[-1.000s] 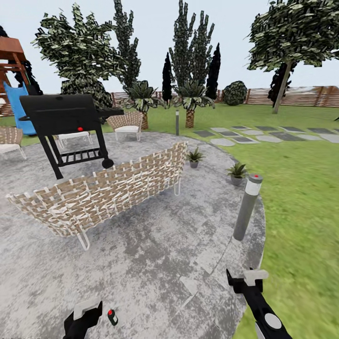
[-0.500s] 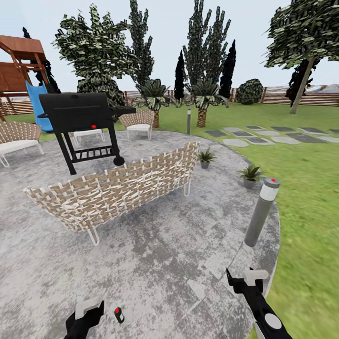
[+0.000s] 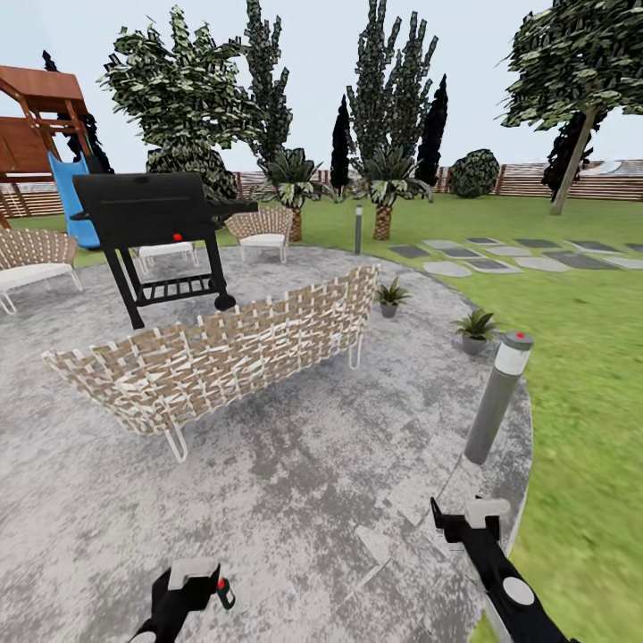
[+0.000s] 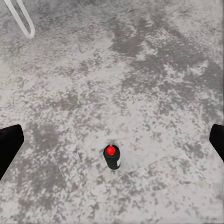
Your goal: Pick up the pesticide atomizer in the garden and spray insectifuge to fully cover both potted plants in the garden.
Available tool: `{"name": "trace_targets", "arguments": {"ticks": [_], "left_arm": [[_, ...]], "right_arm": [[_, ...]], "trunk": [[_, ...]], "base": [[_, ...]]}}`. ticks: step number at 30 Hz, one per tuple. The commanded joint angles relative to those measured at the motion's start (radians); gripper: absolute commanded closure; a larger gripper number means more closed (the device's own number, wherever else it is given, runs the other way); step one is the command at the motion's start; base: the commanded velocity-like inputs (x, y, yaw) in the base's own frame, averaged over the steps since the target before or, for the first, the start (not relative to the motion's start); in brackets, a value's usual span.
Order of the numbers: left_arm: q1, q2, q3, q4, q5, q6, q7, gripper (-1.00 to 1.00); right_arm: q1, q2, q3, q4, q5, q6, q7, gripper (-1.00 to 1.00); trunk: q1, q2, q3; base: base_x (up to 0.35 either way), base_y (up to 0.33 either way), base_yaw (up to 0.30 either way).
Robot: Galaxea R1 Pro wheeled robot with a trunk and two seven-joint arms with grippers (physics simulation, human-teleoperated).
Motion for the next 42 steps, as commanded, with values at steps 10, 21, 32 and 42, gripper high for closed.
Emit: {"name": "trace_targets", "arguments": {"ticks": [10,21,32,42], "left_arm": [[0.003,0.004,-0.016,0.014,0.007,-0.01,0.004,-1.0],[0.003,0.004,-0.006,0.014,0.02,-0.012,0.005,-1.0],[0.003,0.002,-0.001,0.015,0.023,-0.012,0.006,-1.0],[0.002,0.003,-0.001,0.016,0.036,-0.012,0.007,-1.0]], "right_arm": [[-0.056,-0.002,0.007,-0.071,0.006,0.244,0.002,-1.0],[-0.057,-0.029,0.008,-0.066,0.031,0.25,0.002,-1.0],[-0.057,-0.022,0.011,-0.048,0.028,0.248,0.001,-1.0],[-0.057,-0.021,0.01,-0.043,0.028,0.23,-0.004,-1.0]], "trunk": [[0.038,-0.071,-0.032],[0.08,-0.148,-0.067],[0.123,-0.225,-0.103],[0.161,-0.295,-0.145]], "base": [[0.0,0.0,0.0],[0.0,0.0,0.0],[0.0,0.0,0.0],[0.0,0.0,0.0]]}}
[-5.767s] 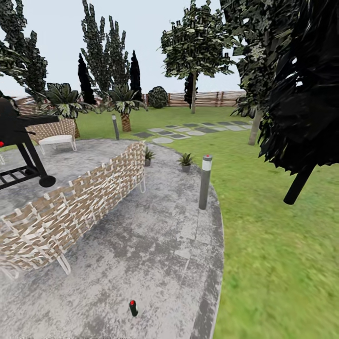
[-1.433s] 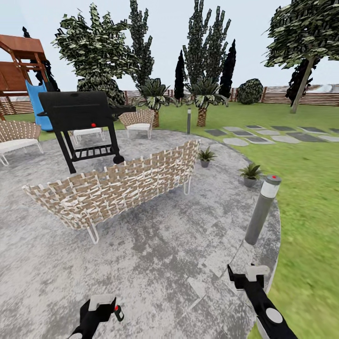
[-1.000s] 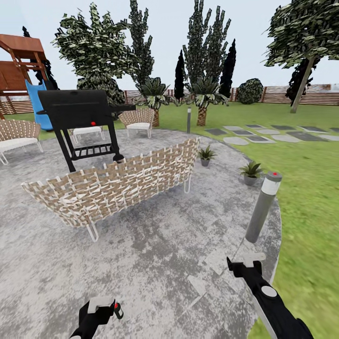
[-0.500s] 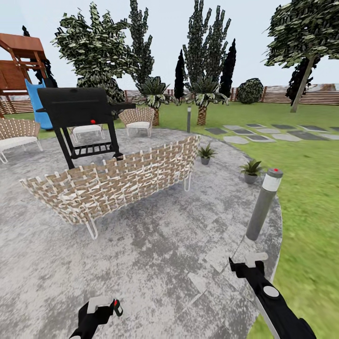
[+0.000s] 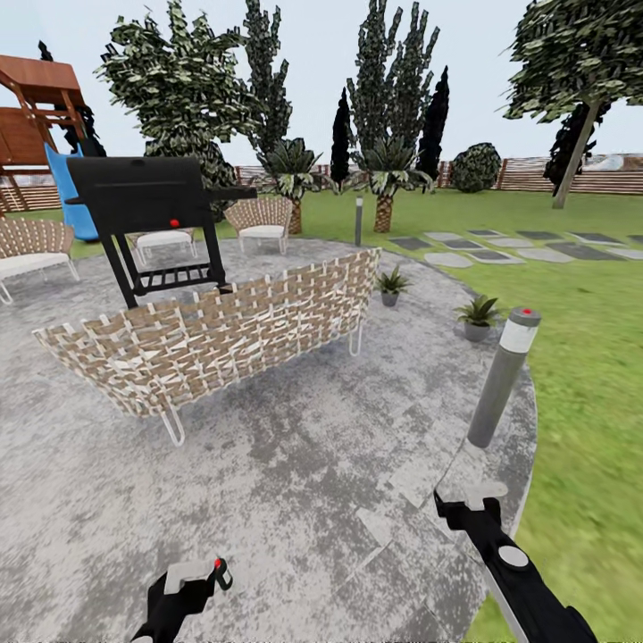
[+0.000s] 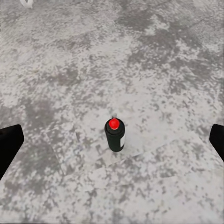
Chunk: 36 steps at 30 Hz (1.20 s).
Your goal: Pick up the pesticide atomizer in the garden and spray insectifuge to fully cover both potted plants in the garden.
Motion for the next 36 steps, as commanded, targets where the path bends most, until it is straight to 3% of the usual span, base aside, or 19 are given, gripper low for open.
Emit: {"name": "trace_targets", "arguments": {"ticks": [1,2,3,6,36], "left_arm": [[-0.001,0.001,-0.009,0.0,0.016,-0.004,0.004,-1.0],[0.0,0.001,-0.009,0.001,0.03,-0.004,0.004,-1.0],[-0.001,0.001,-0.01,0.0,0.049,-0.005,0.004,-1.0],[-0.001,0.001,-0.01,0.001,0.051,-0.005,0.004,-1.0],[-0.001,0.001,-0.01,0.0,0.052,-0.005,0.004,-1.0]], "right_arm": [[0.0,-0.001,0.0,0.004,0.004,-0.015,0.0,-1.0],[0.001,-0.002,0.0,0.019,0.004,-0.062,0.0,-1.0],[0.001,-0.002,0.0,0.076,0.005,-0.202,0.002,-1.0],[0.001,-0.001,0.0,0.093,0.005,-0.237,0.001,-1.0],[0.001,-0.001,-0.001,0.095,0.005,-0.24,0.001,-1.0]], "trunk": [[0.004,-0.008,-0.004],[0.008,-0.015,-0.008],[0.011,-0.022,-0.011],[0.023,-0.043,-0.02],[0.138,-0.253,-0.114]], "base": [[0.0,0.0,0.0],[0.0,0.0,0.0],[0.0,0.0,0.0],[0.0,0.0,0.0],[0.0,0.0,0.0]]}}
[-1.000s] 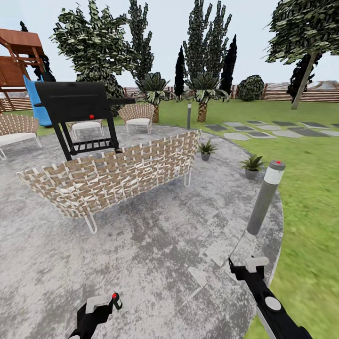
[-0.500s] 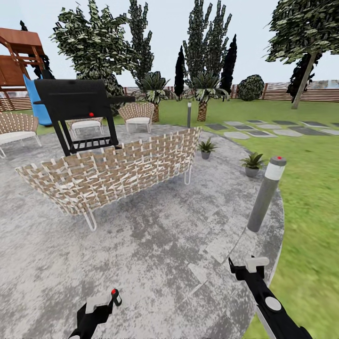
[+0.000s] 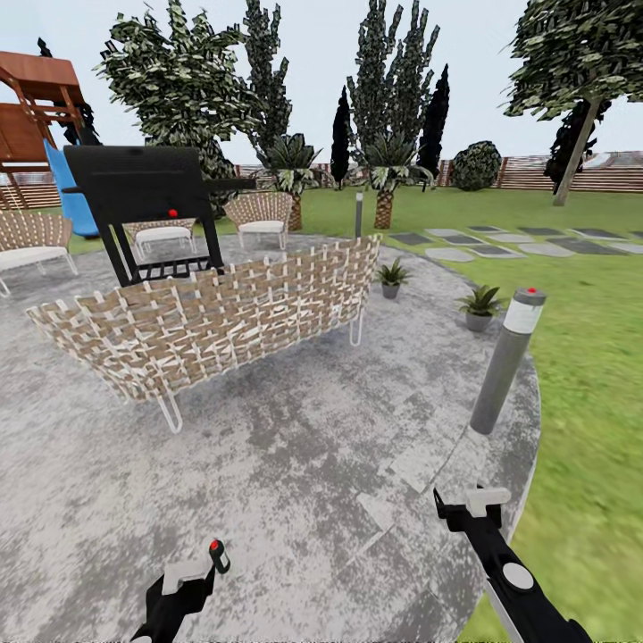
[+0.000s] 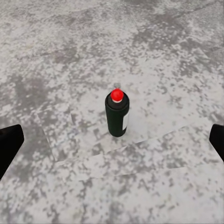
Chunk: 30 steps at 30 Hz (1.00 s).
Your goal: Pick up the pesticide atomizer in the garden and spray insectifuge to fully cover both potted plants in the garden.
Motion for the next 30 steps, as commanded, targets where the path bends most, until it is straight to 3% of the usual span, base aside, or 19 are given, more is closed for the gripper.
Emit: {"name": "trace_targets", "arguments": {"ticks": [1,24,30], "left_arm": [[-0.001,0.001,-0.008,0.0,0.007,-0.003,0.005,-1.0],[-0.001,0.001,-0.008,0.001,0.007,-0.003,0.005,-1.0],[-0.001,0.001,-0.008,0.001,0.007,-0.003,0.005,-1.0]], "right_arm": [[0.0,0.0,0.0,0.0,0.003,-0.003,0.0,-1.0],[0.0,-0.002,0.001,0.003,0.004,-0.002,0.001,-1.0],[0.0,-0.002,0.001,0.002,0.004,-0.002,0.002,-1.0]], "trunk": [[0.004,-0.008,-0.004],[0.092,-0.169,-0.076],[0.095,-0.17,-0.099]], "base": [[0.0,0.0,0.0],[0.0,0.0,0.0],[0.0,0.0,0.0]]}}
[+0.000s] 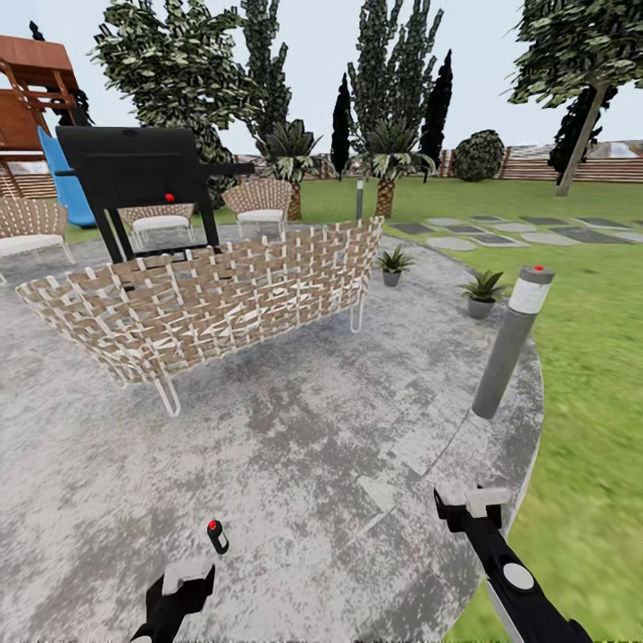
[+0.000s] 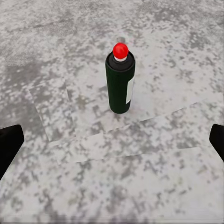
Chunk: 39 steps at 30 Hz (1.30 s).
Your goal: Pick up the pesticide atomizer in the garden and spray insectifuge to fully cover both potted plants in the garden.
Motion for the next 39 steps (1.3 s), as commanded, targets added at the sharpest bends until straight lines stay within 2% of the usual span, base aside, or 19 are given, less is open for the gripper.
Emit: {"name": "trace_targets", "arguments": {"ticks": [1,12,19,26,39], "left_arm": [[-0.001,0.001,-0.009,0.0,0.007,-0.003,0.005,-1.0],[-0.001,0.001,-0.008,-0.001,0.007,-0.003,0.005,-1.0],[-0.001,0.0,-0.009,0.0,0.007,-0.003,0.005,-1.0],[-0.001,0.001,-0.009,0.0,0.006,-0.003,0.006,-1.0],[0.001,0.001,-0.01,0.0,0.007,-0.003,0.005,-1.0]], "right_arm": [[0.0,0.0,0.0,0.0,0.003,-0.003,0.001,-1.0],[0.0,0.0,0.0,0.001,0.003,-0.003,0.0,-1.0],[0.0,0.0,0.0,0.001,0.003,-0.003,-0.001,-1.0],[0.0,0.0,0.0,0.0,0.002,-0.003,-0.001,-1.0],[0.0,0.0,0.0,0.0,0.002,-0.003,0.001,-1.0]], "trunk": [[0.0,-0.001,-0.005],[0.005,-0.003,-0.047],[0.005,-0.003,-0.047],[0.005,-0.003,-0.047],[0.005,-0.003,-0.047]], "base": [[0.0,0.0,0.0],[0.0,0.0,0.0],[0.016,0.0,0.0],[0.259,0.0,0.0],[0.134,0.047,0.0]]}}
